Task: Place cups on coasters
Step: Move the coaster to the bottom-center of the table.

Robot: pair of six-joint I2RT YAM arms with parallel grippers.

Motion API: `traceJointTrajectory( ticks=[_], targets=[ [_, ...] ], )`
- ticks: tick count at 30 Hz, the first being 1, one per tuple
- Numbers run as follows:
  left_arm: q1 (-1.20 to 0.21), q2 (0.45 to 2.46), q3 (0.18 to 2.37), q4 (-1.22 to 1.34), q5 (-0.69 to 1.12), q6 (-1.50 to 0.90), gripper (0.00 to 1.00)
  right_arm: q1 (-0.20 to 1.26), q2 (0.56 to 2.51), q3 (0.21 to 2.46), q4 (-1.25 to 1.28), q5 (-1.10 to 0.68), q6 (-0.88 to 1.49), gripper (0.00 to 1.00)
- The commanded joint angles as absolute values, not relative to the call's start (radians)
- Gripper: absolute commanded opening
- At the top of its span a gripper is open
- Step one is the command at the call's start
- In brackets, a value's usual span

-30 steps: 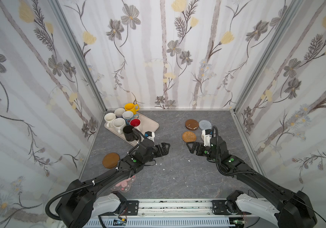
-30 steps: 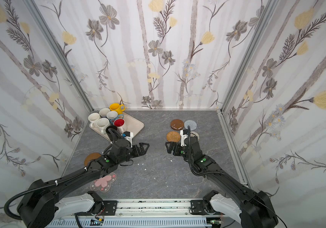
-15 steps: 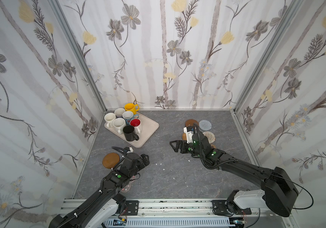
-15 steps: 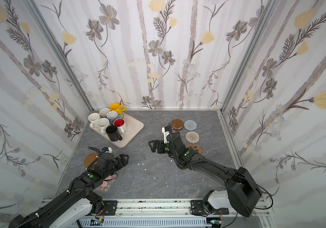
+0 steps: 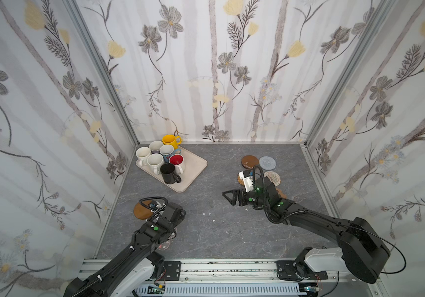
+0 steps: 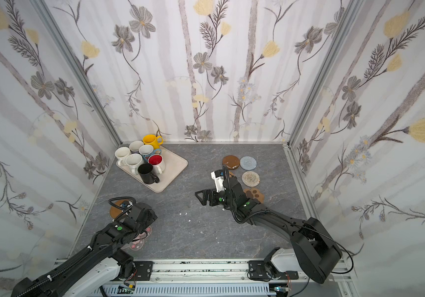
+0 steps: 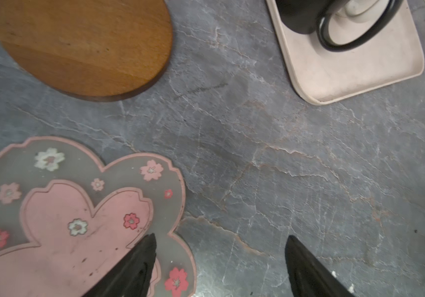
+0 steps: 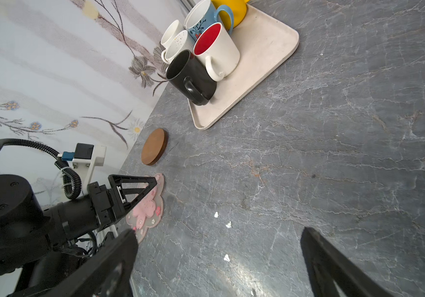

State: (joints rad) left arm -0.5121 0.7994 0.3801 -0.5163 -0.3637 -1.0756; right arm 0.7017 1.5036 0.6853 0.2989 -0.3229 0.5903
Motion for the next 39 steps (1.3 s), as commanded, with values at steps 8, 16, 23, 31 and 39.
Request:
traceJointTrajectory(
  ticks=[8,16,23,31,39],
  targets=[
    [-0.319,0.737,0.466,-0.614,-0.395,-1.087,0.82,0.811,1.711,0.797,0.457,-0.452,0.636,0.99],
    [-0.111,0.781,0.483,-0.597,-0.324,-1.045,0.98,0.814,1.698,0.773,0.486,-0.460,0.643,1.00],
    [-0.023,0.843,0.437,-0.581,-0.252,-1.086,1.00,0.795,1.645,0.710,0.516,-0.489,0.657,1.00],
    [-0.019,0.953,0.422,-0.567,-0.255,-1.086,1.00,0.708,1.602,0.629,0.600,-0.543,0.712,1.00],
    [-0.075,0.937,0.337,-0.500,-0.225,-1.124,1.00,0.679,1.559,0.610,0.636,-0.575,0.739,1.00]
  ],
)
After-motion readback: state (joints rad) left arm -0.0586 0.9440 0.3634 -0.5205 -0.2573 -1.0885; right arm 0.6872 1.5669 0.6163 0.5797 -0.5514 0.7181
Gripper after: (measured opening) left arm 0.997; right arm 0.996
